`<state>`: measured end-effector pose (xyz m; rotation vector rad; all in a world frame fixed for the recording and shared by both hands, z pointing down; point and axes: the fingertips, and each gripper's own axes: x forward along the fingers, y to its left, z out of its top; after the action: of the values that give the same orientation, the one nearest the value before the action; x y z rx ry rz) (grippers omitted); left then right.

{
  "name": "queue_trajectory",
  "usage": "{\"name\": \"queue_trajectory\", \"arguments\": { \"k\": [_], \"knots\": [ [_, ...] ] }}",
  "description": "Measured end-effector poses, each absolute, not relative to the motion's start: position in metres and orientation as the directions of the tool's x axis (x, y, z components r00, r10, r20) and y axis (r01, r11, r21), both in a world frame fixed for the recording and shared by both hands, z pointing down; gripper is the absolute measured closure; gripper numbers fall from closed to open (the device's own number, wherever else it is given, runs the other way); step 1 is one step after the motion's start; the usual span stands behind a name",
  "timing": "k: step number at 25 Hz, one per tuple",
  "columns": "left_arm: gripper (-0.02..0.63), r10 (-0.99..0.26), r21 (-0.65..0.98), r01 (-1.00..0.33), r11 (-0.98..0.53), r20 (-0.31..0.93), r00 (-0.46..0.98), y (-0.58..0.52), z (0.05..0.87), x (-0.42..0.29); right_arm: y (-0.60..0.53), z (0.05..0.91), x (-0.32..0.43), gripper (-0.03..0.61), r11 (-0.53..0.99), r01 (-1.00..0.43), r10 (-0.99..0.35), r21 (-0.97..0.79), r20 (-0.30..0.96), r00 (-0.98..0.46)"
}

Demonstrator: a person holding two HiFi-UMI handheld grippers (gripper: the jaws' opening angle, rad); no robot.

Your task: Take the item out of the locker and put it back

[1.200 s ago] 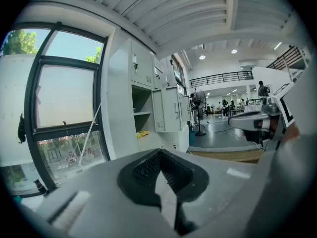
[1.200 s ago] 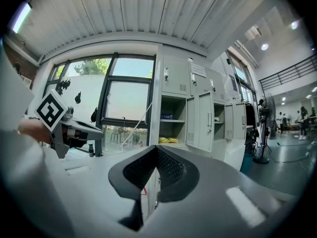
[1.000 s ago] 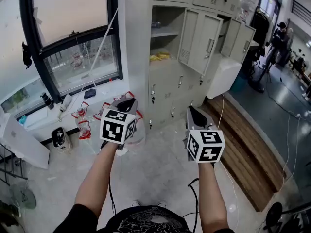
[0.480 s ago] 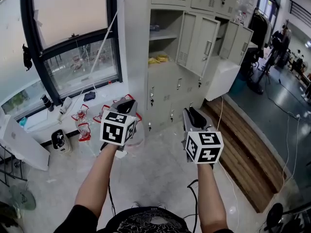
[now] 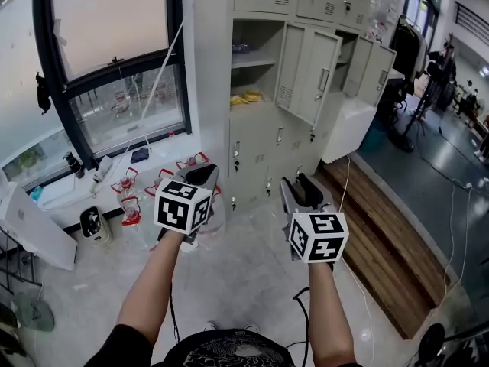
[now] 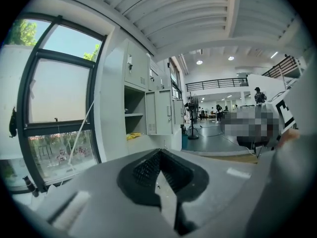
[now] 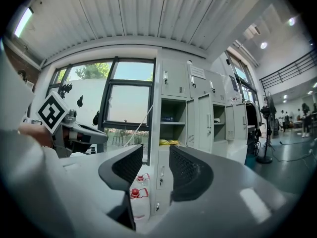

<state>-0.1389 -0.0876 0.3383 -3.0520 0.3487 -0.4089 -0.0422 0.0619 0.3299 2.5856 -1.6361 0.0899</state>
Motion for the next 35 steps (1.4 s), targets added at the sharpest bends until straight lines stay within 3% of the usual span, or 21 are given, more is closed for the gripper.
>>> {"name": "queue_trajectory", "arguments": {
  "k": [6, 13, 25, 35],
  "knots": [
    [0.606, -0.184, -0.045, -0.179, -0.983, 0.242, 0.953, -0.073, 0.336, -0.123, 0.064, 0.333, -0.031, 0.336, -0.403, -0.914, -0.908, 0.039, 0.109, 0.405],
    [0.607, -0.234, -0.099, -0.215, -0.972, 0.282, 0.93, -0.069, 0.342, -0.099, 0.068, 0.333, -0.011, 0.256, -0.379, -0.925, -0.918, 0.032, 0.108, 0.381],
    [0.606, -0.351, -0.114, -0.332, -0.936, 0.286, 0.892, -0.071, 0.342, -0.075, 0.074, 0.336, 0.025, 0.241, -0.333, -0.943, -0.939, -0.001, 0.095, 0.332],
    [0.606, -0.377, -0.113, -0.359, -0.926, 0.289, 0.88, -0.095, 0.349, -0.048, 0.041, 0.346, 0.053, 0.245, -0.288, -0.958, -0.952, 0.004, 0.11, 0.286]
  ]
}}
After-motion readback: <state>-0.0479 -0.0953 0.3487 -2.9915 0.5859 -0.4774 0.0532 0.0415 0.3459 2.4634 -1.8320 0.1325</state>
